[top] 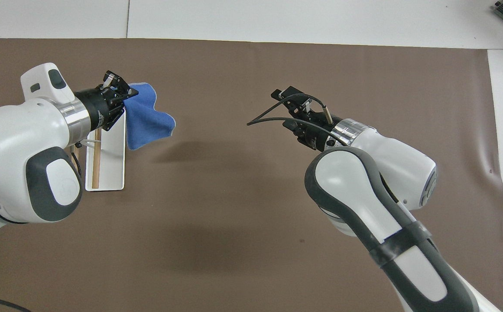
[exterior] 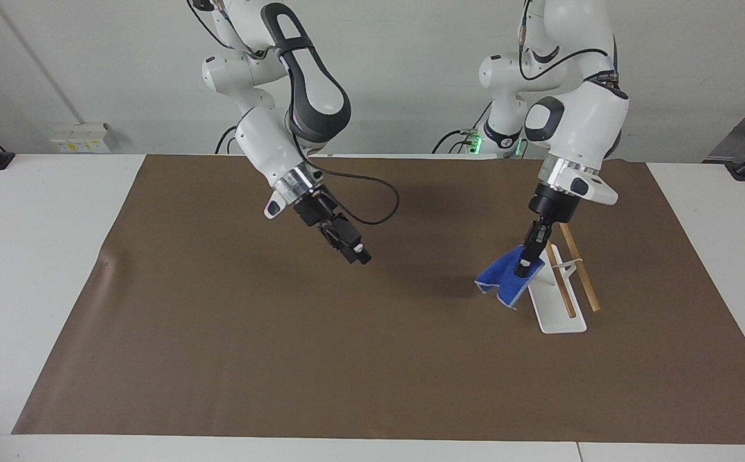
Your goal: Right arm passes towel to left arm to hang
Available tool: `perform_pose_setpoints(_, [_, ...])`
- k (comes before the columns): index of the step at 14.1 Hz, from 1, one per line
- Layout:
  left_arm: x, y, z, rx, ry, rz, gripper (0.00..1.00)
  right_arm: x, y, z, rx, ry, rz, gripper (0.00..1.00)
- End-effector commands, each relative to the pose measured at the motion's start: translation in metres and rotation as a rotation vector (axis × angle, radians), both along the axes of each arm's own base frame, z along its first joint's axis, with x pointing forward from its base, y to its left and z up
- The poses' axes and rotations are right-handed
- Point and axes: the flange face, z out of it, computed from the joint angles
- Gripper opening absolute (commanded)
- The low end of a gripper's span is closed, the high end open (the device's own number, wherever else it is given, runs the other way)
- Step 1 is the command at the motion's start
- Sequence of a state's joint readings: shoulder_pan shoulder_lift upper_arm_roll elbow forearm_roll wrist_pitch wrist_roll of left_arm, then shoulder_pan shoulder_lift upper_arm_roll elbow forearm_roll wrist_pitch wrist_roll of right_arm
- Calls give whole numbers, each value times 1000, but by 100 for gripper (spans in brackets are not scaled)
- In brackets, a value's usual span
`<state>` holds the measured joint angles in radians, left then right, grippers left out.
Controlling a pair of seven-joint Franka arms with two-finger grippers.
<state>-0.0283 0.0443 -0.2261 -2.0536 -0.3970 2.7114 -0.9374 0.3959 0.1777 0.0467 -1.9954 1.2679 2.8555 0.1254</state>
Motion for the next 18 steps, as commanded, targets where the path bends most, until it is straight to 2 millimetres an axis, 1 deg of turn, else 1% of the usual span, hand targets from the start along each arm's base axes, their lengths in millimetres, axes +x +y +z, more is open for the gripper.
perform_pose_setpoints(1, [3,45,-8,52,-5,-7,0,3,-25,-3,-163,-58,94,100])
perform_pose_setpoints(3, [3,73,-15,64,4,26,0,10,-36,-4,-285,-82,184,100])
perform_pose_setpoints(4, [4,99,-17,72,7,62,0,15,-47,-6,-355,-82,243,100])
perform_pose_setpoints(5, [3,118,-20,80,13,85,0,19,-58,-5,-434,-83,310,100])
perform_pose_setpoints(7, [-2,150,-27,76,58,126,0,24,-78,-7,-561,-67,407,100])
perform_pose_setpoints(9, [-5,165,-28,71,79,145,0,28,-93,-7,-665,-40,492,100])
perform_pose_setpoints(11, [-9,175,-32,71,89,161,0,33,-115,1,-747,6,550,100])
perform_pose_setpoints(12, [-13,183,-33,71,93,172,0,35,-122,6,-776,32,580,100])
perform_pose_setpoints(14, [-32,193,-49,71,134,184,0,37,-136,21,-806,75,607,100])
perform_pose_setpoints(16, [-49,194,-64,74,166,175,0,35,-149,41,-818,118,622,100])
perform_pose_setpoints(17, [-54,193,-69,73,177,173,0,33,-155,53,-841,136,634,100])
perform_pose_setpoints(18, [-57,191,-71,73,183,169,0,27,-165,67,-855,163,638,100])
